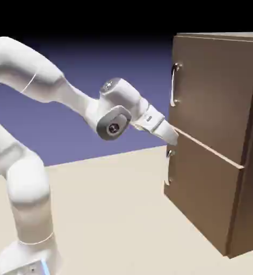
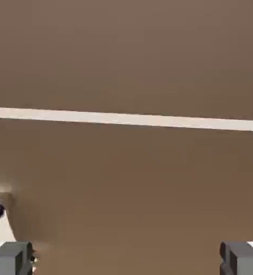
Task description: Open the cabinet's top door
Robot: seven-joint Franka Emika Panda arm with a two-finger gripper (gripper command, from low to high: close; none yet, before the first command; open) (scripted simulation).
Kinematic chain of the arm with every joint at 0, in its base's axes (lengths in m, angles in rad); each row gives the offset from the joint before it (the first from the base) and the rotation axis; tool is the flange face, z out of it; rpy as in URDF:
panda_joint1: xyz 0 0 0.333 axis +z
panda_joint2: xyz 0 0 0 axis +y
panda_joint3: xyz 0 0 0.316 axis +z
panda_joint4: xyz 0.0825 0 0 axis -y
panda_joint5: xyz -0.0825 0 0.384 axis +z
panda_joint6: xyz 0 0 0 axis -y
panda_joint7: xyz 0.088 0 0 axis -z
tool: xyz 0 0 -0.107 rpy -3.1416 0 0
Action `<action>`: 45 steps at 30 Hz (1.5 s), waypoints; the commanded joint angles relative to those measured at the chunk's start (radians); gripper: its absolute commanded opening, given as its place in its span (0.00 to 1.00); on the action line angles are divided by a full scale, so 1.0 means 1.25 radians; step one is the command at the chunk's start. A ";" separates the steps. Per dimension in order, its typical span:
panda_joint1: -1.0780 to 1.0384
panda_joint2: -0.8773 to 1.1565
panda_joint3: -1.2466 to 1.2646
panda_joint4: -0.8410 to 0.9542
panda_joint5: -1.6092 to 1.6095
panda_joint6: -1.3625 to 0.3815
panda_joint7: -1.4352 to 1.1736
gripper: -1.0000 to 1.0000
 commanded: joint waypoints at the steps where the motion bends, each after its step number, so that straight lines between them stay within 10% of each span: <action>1: -0.019 -0.018 0.017 0.005 0.035 -0.008 -0.012 0.50; 45: -0.844 -0.812 0.782 0.236 1.566 -0.365 -0.538 0.50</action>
